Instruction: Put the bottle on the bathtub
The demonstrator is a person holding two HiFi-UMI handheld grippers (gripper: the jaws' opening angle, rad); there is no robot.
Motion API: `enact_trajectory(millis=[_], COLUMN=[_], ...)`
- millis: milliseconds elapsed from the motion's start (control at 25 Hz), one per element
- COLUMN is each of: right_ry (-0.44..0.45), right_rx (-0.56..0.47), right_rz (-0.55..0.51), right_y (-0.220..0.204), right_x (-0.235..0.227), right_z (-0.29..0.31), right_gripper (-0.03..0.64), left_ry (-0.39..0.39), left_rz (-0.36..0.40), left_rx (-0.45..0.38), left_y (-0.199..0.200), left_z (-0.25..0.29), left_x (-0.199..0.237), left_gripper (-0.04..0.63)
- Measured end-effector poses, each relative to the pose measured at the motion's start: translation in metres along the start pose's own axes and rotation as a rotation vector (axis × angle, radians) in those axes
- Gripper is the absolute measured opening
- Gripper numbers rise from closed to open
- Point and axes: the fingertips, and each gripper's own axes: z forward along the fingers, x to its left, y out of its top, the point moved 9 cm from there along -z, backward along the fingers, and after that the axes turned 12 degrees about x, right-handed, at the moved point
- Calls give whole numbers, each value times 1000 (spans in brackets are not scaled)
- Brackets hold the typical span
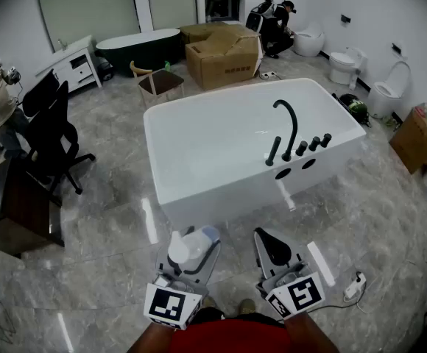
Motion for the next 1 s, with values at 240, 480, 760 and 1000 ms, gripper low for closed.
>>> enact_trajectory(millis=[240, 480, 760, 1000], right_ry=[-6, -47, -71, -77], right_rx=[-21, 11, 40, 49], right_rz=[31, 9, 5, 36], right_y=[1, -1, -5, -15], right_x=[14, 29, 21, -17], right_z=[15, 25, 43, 76], right_gripper=[5, 5, 5, 5], left_ry=[-29, -66, -88, -65], left_rz=[12, 27, 23, 30], left_rx=[1, -13, -5, 33], left_y=[-8, -15, -22, -26], left_z=[-1, 8, 32, 80], left_x=[20, 40, 55, 76], left_gripper=[232, 232, 232, 232])
